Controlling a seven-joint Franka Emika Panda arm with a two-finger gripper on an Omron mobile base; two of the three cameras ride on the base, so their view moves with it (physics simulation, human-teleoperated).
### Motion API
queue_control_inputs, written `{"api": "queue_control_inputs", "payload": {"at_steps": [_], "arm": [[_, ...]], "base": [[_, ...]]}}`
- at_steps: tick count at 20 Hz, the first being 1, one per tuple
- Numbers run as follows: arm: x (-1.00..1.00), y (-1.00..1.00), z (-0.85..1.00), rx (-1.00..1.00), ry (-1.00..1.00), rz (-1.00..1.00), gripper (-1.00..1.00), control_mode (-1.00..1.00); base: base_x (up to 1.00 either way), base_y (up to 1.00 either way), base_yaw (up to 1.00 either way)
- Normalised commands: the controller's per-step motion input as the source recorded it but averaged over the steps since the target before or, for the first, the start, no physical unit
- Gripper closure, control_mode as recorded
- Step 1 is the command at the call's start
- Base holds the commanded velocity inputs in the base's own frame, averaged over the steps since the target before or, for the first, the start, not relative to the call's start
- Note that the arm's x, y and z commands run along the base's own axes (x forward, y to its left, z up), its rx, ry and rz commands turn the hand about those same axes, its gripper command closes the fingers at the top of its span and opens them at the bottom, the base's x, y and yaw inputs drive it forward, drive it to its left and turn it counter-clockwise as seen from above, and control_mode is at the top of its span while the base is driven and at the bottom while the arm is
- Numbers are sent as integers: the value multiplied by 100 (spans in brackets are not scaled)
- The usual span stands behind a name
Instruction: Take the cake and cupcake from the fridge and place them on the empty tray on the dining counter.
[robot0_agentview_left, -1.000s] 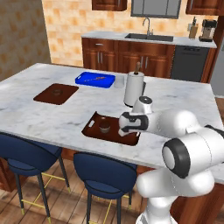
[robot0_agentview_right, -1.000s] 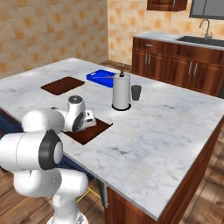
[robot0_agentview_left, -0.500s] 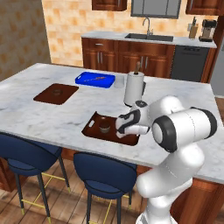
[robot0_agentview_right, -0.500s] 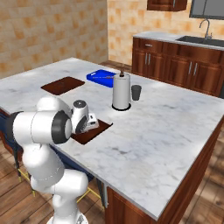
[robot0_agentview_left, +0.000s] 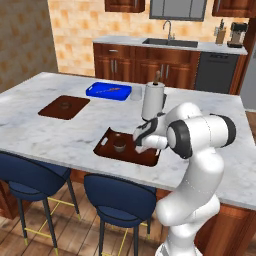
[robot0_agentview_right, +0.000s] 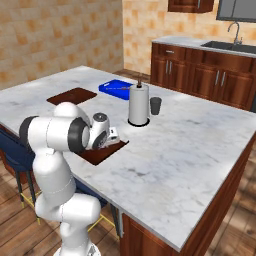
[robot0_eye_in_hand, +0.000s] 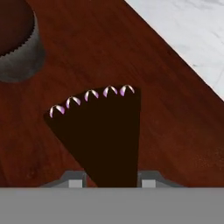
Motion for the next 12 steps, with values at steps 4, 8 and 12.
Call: {"api": "queue_control_inputs", "payload": {"at_steps": [4,8,12], "arm": [[-1,0,12,-1,-1,0,-100,-100],[-3,0,38,-4,-1,0,-100,-100],[-26,0,86,0,0,-1,-100,-100]], "base": [[0,0,0],[0,0,0],[0,0,0]]}}
